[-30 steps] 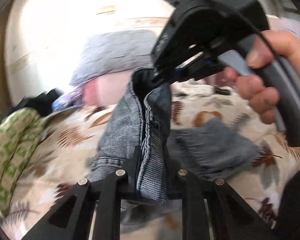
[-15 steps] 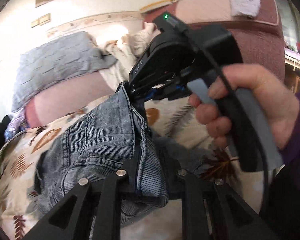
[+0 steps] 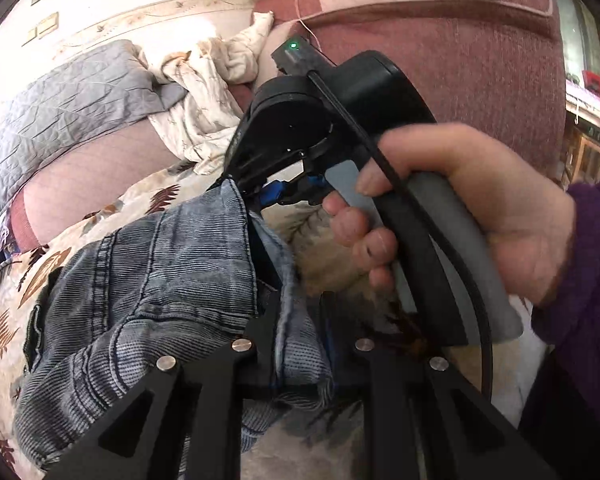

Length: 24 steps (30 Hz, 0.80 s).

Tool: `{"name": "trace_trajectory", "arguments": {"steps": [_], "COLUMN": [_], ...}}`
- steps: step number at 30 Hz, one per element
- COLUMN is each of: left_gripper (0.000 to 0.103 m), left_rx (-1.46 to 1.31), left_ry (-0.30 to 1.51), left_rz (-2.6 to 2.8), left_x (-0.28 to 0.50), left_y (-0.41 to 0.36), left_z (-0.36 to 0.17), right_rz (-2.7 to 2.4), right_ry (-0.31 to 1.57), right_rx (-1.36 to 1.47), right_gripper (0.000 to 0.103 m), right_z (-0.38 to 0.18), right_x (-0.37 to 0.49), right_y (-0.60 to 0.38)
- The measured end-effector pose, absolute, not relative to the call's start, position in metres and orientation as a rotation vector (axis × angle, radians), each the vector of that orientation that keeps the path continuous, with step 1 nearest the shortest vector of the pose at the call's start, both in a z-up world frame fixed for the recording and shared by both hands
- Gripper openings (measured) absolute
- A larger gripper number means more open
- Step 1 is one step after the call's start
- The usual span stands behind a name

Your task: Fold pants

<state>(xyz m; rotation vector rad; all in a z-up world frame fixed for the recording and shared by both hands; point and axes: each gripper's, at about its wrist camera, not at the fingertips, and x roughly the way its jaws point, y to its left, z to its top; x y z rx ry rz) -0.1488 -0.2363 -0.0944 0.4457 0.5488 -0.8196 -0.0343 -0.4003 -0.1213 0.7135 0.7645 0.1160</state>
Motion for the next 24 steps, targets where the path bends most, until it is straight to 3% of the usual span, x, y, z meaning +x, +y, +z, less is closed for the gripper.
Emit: {"name": "trace_trajectory", "arguments": {"steps": [1, 3, 5, 7, 9, 13, 18, 24], "left_gripper": [0.02, 0.026, 0.033, 0.056, 0.067, 0.068, 0.069, 0.069], "left_rx": [0.45, 0.455, 0.451, 0.448, 0.436, 0.445, 0.354, 0.275], "left_ry": [0.554, 0.55, 0.538, 0.51, 0.456, 0.37, 0.405, 0.478], "left_rz": [-0.826, -0.834, -0.849, -0.847, -0.851, -0.778, -0.572, -0.365], "left_x": [-0.146, -0.155, -0.167, -0.182, -0.198, -0.211, -0.166, -0.097], "left_y": [-0.236, -0.236, -0.232, -0.225, -0.213, -0.18, -0.127, -0.085], "left_z": [-0.093, -0.089, -0.081, -0.069, -0.053, -0.026, -0.001, 0.0], "right_rz": [0.111, 0.085, 0.072, 0.068, 0.053, -0.029, 0.065, 0.207], "right_ry": [0.775, 0.786, 0.788, 0.772, 0.742, 0.621, 0.533, 0.587], "right_rx": [0.72, 0.705, 0.689, 0.68, 0.69, 0.653, 0.571, 0.458], "right_gripper": [0.019, 0.04, 0.051, 0.055, 0.056, 0.056, 0.056, 0.056], "right_z": [-0.124, -0.126, -0.122, -0.116, -0.11, -0.09, -0.063, -0.057], "right_x": [-0.034, -0.037, -0.043, -0.052, -0.066, -0.1, -0.11, -0.093], "right_y": [-0.402, -0.408, -0.413, -0.419, -0.428, -0.435, -0.394, -0.318]}}
